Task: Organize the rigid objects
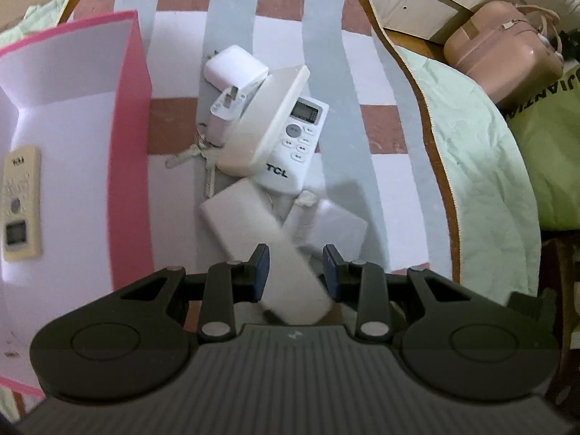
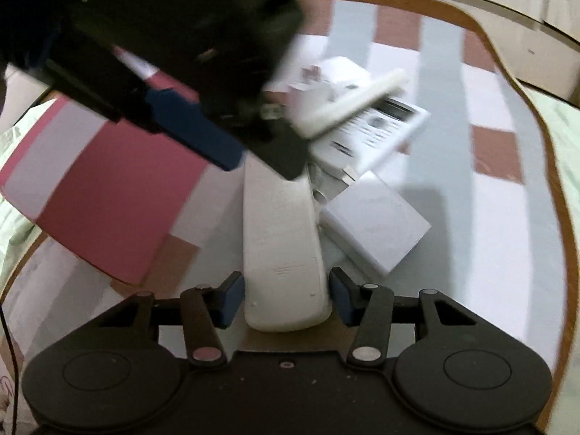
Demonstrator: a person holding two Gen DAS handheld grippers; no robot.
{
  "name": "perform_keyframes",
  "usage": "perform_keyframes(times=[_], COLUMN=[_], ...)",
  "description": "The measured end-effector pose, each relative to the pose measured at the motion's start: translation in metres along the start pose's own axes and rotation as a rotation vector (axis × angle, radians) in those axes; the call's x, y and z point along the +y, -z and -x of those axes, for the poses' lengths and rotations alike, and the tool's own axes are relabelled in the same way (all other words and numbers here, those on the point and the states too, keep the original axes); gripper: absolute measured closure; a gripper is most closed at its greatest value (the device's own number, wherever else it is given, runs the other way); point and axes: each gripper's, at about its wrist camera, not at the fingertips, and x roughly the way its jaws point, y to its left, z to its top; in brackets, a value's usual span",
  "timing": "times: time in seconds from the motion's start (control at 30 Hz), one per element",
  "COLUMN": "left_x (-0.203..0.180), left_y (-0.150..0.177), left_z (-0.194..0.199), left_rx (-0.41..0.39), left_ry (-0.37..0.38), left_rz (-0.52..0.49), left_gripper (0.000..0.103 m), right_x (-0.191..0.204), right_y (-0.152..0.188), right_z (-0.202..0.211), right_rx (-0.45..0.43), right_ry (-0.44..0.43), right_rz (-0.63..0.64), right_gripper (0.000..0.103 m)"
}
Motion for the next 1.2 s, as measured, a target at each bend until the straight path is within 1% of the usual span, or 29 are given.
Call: perform_keyframes(times=[0.1, 0.23, 0.33, 0.4, 0.47, 0.57, 0.67, 0.7, 0.73, 0.77, 0.83, 0.9, 0.97, 1.0, 1.03, 1.07, 1.1, 1.2], left_x=[0.002, 0.003, 0.003, 0.003, 0.002, 0.002, 0.007, 0.008, 0.01, 0.01, 0.012, 0.011, 0.016, 0.019, 0.021, 0.022, 0.021, 0.018], left_y=[0.011, 0.025, 0.034, 0.038, 0.041, 0.042, 0.042, 0.043, 0.043, 0.044, 0.046, 0.047, 0.046, 0.045, 0.044, 0.043, 0.041, 0.04], left_z=[-0.007, -0.015, -0.024, -0.031, -0.037, -0.044, -0.053, -0.056, -0.058, -0.06, -0.064, -0.065, -0.064, -0.063, -0.061, -0.059, -0.057, -0.053], left_rx=[0.02, 0.017, 0.01, 0.01, -0.002, -0.035, -0.026, -0.027, -0.026, -0.028, -0.035, -0.045, -0.049, -0.05, -0.053, -0.055, -0.054, -0.064], left_ry=[0.023, 0.04, 0.091, 0.144, 0.178, 0.175, 0.166, 0.167, 0.165, 0.165, 0.159, 0.149, 0.151, 0.17, 0.202, 0.217, 0.218, 0.19], left_rz=[0.055, 0.095, 0.12, 0.151, 0.174, 0.189, 0.203, 0.205, 0.205, 0.204, 0.196, 0.158, 0.166, 0.177, 0.186, 0.19, 0.187, 0.153], left_gripper=[0.072, 0.072, 0.072, 0.072, 0.072, 0.072, 0.072, 0.074, 0.078, 0.079, 0.084, 0.085, 0.085, 0.085, 0.085, 0.085, 0.086, 0.086], right_x=[-0.02, -0.044, -0.057, -0.058, -0.051, -0.055, -0.066, -0.072, -0.077, -0.08, -0.078, -0.072, -0.07, -0.07, -0.069, -0.067, -0.064, -0.053], right_y=[0.005, 0.016, 0.023, 0.021, 0.022, 0.022, 0.019, 0.018, 0.017, 0.014, 0.011, 0.01, 0.01, 0.009, 0.008, 0.007, 0.006, 0.003], right_z=[0.009, 0.02, 0.023, 0.022, 0.024, 0.026, 0.018, 0.017, 0.013, 0.008, 0.001, 0.004, 0.013, 0.017, 0.022, 0.026, 0.029, 0.03], right_rx=[0.023, 0.017, 0.004, 0.006, 0.004, -0.007, -0.016, -0.018, -0.015, -0.007, 0.011, 0.013, 0.012, 0.009, -0.003, -0.012, -0.016, 0.0], right_ry=[0.033, 0.06, 0.006, -0.014, -0.054, -0.119, -0.15, -0.162, -0.184, -0.199, -0.198, -0.164, -0.162, -0.161, -0.159, -0.16, -0.155, -0.118], right_rz=[-0.058, -0.13, -0.194, -0.193, -0.192, -0.211, -0.243, -0.274, -0.301, -0.317, -0.296, -0.244, -0.237, -0.241, -0.242, -0.234, -0.22, -0.189], right_gripper=[0.047, 0.047, 0.046, 0.046, 0.045, 0.044, 0.044, 0.044, 0.044, 0.044, 0.052, 0.058, 0.067, 0.074, 0.076, 0.076, 0.076, 0.078])
